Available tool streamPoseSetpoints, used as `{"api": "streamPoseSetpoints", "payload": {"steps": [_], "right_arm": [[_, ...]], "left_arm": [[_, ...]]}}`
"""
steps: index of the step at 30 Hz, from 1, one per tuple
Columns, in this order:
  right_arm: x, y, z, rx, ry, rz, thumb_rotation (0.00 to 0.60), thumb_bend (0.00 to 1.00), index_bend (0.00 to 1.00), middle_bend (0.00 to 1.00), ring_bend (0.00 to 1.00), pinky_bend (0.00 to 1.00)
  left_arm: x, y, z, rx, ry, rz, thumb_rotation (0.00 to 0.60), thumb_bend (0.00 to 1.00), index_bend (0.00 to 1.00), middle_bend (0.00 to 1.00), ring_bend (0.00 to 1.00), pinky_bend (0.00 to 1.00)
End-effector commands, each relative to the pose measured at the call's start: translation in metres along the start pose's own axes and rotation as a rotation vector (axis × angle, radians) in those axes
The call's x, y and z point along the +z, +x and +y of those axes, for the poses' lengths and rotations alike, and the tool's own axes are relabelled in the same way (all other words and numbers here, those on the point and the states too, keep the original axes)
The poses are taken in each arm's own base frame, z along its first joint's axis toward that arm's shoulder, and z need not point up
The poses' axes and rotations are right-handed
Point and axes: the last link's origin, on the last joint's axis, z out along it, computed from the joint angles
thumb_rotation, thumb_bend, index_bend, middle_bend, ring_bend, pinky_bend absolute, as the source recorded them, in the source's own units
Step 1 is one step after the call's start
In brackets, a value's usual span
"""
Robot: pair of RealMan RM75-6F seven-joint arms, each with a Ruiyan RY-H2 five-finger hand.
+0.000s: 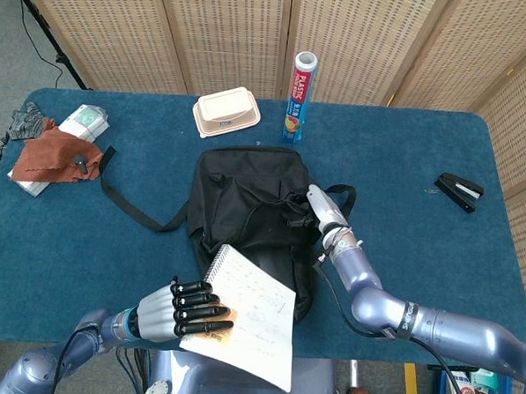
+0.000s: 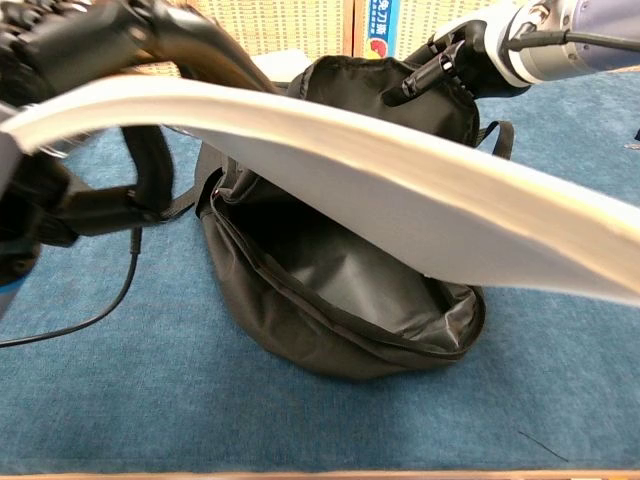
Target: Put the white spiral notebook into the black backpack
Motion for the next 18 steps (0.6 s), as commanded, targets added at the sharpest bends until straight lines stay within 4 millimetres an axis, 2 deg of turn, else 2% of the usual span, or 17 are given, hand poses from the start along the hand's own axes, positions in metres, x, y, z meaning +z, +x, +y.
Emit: {"api": "streamPoseSetpoints", "payload": {"steps": [1, 12, 18], "right_arm": [[-0.002, 0.000, -0.003, 0.009, 0.004, -0.008, 0.600, 0.68, 0.59, 0.44, 0.35, 0.58], [-0.015, 0.002, -0.011, 0.034, 0.015, -0.033, 0.600, 0.69, 0.59, 0.44, 0.35, 0.58], [-0.022, 0.002, -0.012, 0.058, 0.014, -0.057, 0.600, 0.71, 0.59, 0.45, 0.35, 0.58]], "left_arm": [[0.000, -0.010, -0.001, 0.005, 0.016, -0.037, 0.600, 0.90, 0.78, 0.74, 0.56, 0.59], [-0.005, -0.039, -0.014, 0.022, 0.117, -0.184, 0.600, 0.89, 0.78, 0.74, 0.56, 0.59], [-0.009, -0.045, -0.020, 0.054, 0.136, -0.242, 0.600, 0.90, 0.79, 0.74, 0.56, 0.59]]}}
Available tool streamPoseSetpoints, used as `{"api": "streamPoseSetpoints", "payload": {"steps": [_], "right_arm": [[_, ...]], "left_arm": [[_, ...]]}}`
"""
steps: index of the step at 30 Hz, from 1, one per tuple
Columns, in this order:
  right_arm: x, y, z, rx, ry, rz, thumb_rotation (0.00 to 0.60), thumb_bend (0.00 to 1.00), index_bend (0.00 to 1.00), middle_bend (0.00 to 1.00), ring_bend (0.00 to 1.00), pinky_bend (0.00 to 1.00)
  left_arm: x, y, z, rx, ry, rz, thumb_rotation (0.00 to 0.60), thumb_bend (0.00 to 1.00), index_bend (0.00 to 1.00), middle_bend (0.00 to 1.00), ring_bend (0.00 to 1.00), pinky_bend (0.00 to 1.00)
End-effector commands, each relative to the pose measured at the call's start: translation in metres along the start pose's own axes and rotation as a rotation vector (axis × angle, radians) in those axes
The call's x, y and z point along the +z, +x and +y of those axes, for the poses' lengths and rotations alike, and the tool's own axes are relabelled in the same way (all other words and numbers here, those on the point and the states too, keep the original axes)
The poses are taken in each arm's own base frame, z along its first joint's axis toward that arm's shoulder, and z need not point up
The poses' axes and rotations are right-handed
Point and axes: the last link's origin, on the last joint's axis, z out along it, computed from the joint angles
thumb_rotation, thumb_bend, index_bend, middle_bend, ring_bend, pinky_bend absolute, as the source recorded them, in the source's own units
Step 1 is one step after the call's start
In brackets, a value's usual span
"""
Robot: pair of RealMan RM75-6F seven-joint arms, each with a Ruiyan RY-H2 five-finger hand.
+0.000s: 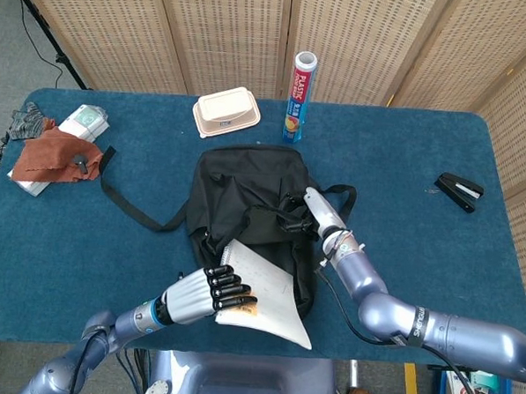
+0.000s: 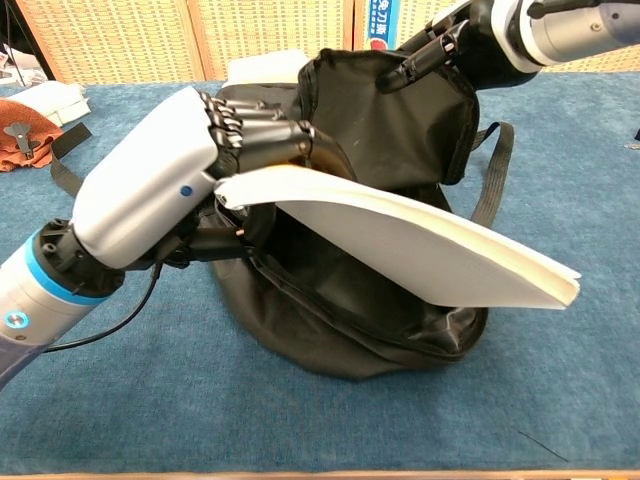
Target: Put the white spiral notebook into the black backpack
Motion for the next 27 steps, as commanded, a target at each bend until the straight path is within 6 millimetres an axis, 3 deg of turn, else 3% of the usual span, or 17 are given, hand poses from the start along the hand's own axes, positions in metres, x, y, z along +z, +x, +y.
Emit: {"api": "streamPoseSetpoints", "payload": {"steps": [1, 12, 27], "right_arm": [[-0.004, 0.000, -0.001, 0.013, -0.002, -0.012, 0.600, 0.71, 0.59, 0.45, 0.35, 0.58], [-0.015, -0.002, 0.002, 0.029, -0.012, -0.053, 0.600, 0.72, 0.59, 0.45, 0.35, 0.58], [-0.039, -0.015, 0.004, 0.002, -0.061, -0.094, 0.600, 0.76, 0.60, 0.46, 0.35, 0.59]], "left_arm": [[-0.001, -0.004, -0.003, 0.014, 0.018, -0.033, 0.600, 0.90, 0.79, 0.74, 0.56, 0.59], [-0.008, -0.023, -0.018, 0.078, 0.088, -0.193, 0.600, 0.89, 0.79, 0.74, 0.56, 0.59], [0.011, -0.035, -0.040, 0.197, 0.140, -0.267, 0.600, 0.89, 0.79, 0.74, 0.56, 0.59]]}}
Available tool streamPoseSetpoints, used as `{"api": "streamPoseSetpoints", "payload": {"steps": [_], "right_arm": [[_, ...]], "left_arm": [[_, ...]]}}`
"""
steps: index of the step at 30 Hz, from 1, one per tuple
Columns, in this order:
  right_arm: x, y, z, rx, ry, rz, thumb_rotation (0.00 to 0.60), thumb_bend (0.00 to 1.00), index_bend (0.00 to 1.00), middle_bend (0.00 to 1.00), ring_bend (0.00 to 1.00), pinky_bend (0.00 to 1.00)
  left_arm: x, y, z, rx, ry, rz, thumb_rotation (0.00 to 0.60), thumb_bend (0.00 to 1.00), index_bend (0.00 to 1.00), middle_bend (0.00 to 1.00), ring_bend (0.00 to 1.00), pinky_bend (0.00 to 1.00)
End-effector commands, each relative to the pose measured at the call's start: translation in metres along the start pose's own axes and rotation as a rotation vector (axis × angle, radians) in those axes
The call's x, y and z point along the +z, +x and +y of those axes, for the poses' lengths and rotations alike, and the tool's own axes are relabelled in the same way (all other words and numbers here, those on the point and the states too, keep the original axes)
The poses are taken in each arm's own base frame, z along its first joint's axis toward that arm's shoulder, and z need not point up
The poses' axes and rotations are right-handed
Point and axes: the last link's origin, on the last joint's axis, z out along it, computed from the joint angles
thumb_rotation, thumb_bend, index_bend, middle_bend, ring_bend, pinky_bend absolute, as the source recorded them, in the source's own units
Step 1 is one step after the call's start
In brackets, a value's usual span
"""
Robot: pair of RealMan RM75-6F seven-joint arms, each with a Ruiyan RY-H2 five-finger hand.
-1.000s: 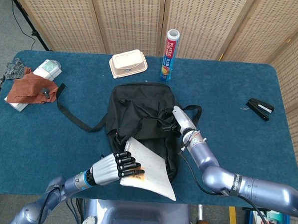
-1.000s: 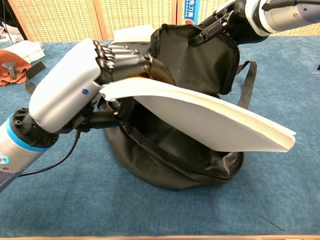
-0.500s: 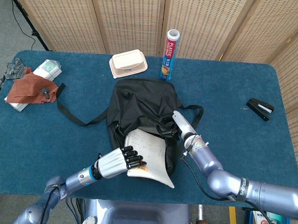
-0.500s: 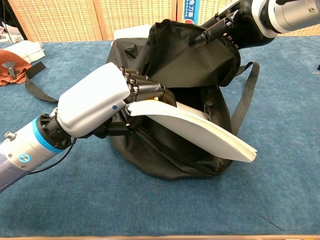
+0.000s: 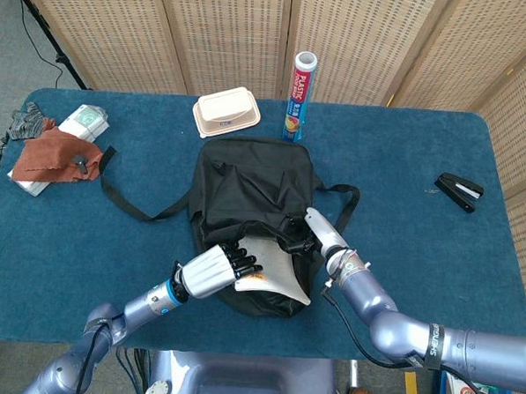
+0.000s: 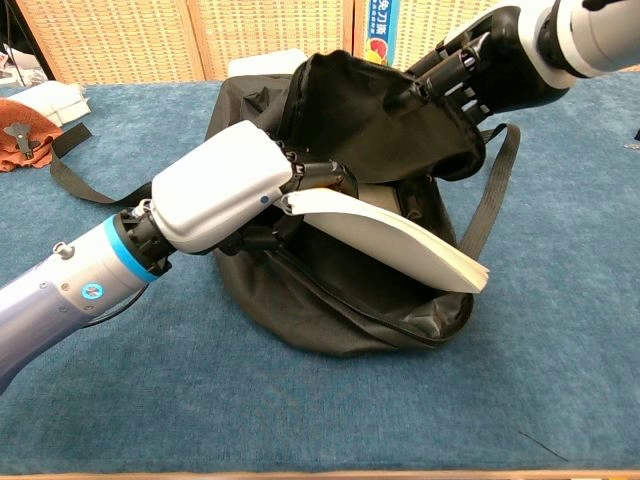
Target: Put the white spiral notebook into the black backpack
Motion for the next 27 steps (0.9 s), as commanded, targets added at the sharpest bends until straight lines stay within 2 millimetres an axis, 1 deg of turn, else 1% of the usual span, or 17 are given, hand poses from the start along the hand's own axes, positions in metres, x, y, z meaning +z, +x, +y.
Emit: {"api": "streamPoseSetpoints", "payload": {"steps": [1, 8, 14, 17, 18, 27], "right_arm": [[-0.005, -0.004, 0.000, -0.012, -0.003, -0.013, 0.600, 0.76, 0.60, 0.46, 0.35, 0.59], [-0.011, -0.009, -0.003, -0.017, 0.012, -0.026, 0.600, 0.77, 0.60, 0.46, 0.35, 0.59], [-0.013, -0.008, -0.005, -0.010, 0.020, -0.021, 0.600, 0.77, 0.60, 0.46, 0.35, 0.59], [-0.017, -0.006, -0.006, -0.010, 0.023, -0.017, 0.600, 0.77, 0.60, 0.46, 0.35, 0.59], [-0.020, -0.006, -0.006, -0.017, 0.020, -0.018, 0.600, 0.77, 0.60, 0.46, 0.35, 0.59], [-0.035, -0.006, -0.003, -0.026, 0.012, -0.034, 0.600, 0.77, 0.60, 0.46, 0.36, 0.59]], "left_arm": [[0.005, -0.003, -0.004, 0.045, 0.010, -0.026, 0.600, 0.89, 0.79, 0.74, 0.56, 0.59], [0.009, -0.014, -0.008, 0.112, 0.009, -0.108, 0.600, 0.89, 0.79, 0.74, 0.56, 0.59], [0.011, -0.017, -0.010, 0.133, 0.019, -0.135, 0.600, 0.89, 0.79, 0.74, 0.56, 0.59], [0.013, -0.020, -0.015, 0.147, 0.039, -0.157, 0.600, 0.89, 0.79, 0.74, 0.56, 0.59], [0.016, -0.023, -0.019, 0.153, 0.072, -0.176, 0.600, 0.89, 0.79, 0.74, 0.56, 0.59], [0.033, -0.025, -0.032, 0.168, 0.140, -0.200, 0.600, 0.89, 0.79, 0.74, 0.55, 0.59]]}}
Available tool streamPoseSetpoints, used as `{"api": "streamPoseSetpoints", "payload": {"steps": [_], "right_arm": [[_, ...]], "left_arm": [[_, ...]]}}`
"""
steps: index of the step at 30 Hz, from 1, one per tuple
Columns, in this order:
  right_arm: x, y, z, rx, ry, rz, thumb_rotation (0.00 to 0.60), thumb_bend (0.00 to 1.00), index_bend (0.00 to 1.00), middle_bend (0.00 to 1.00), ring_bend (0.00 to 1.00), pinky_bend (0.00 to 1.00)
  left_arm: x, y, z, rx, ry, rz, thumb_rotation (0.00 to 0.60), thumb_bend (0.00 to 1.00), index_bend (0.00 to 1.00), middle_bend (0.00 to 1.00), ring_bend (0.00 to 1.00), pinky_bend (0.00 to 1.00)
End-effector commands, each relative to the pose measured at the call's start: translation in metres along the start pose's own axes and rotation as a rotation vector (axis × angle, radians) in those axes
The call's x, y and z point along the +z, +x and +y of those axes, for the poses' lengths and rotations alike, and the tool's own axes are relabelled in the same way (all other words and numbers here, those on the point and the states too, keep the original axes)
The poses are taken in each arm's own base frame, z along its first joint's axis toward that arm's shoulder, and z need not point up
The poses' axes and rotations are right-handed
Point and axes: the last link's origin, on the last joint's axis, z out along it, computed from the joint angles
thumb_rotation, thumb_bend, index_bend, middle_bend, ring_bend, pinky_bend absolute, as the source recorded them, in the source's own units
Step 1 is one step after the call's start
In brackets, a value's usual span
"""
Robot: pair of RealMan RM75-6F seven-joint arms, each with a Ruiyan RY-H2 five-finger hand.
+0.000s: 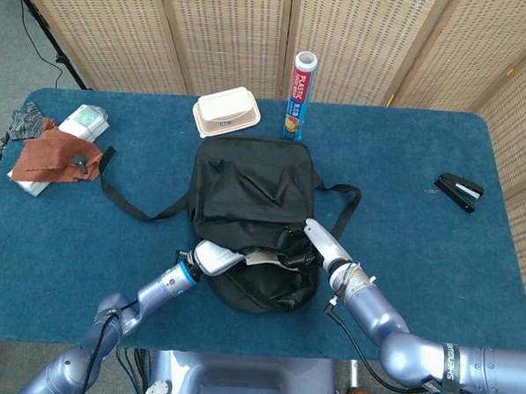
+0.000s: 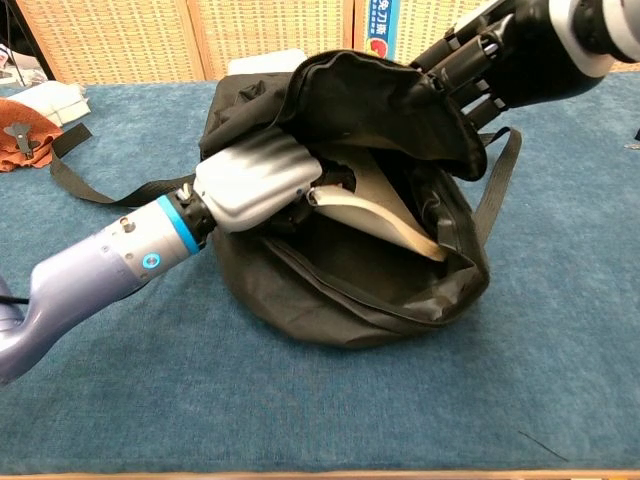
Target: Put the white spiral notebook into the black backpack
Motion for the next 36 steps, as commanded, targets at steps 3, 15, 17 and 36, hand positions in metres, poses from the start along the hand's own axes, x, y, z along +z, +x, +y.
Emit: {"api": "streamPoseSetpoints", "payload": {"steps": [3, 15, 17, 36], "right_arm": [[-0.004, 0.001, 0.004, -0.004, -0.004, -0.005, 0.600, 0.77, 0.60, 0.46, 0.36, 0.59], [-0.001, 0.013, 0.005, 0.002, 0.014, 0.034, 0.600, 0.77, 0.60, 0.46, 0.36, 0.59], [0.000, 0.015, 0.006, -0.001, 0.014, 0.044, 0.600, 0.77, 0.60, 0.46, 0.36, 0.59], [0.015, 0.044, 0.026, 0.023, -0.043, 0.158, 0.600, 0.77, 0.60, 0.46, 0.36, 0.59]], "left_arm": [[0.009, 0.001, -0.002, -0.014, 0.028, -0.001, 0.600, 0.89, 0.78, 0.73, 0.55, 0.59], [-0.013, -0.004, -0.010, -0.091, 0.027, -0.053, 0.600, 0.67, 0.27, 0.17, 0.13, 0.35], [-0.020, -0.001, -0.013, -0.122, 0.020, -0.048, 0.600, 0.58, 0.17, 0.06, 0.06, 0.31], [-0.120, 0.068, -0.033, -0.438, -0.054, -0.014, 0.600, 0.05, 0.00, 0.00, 0.00, 0.20]]}}
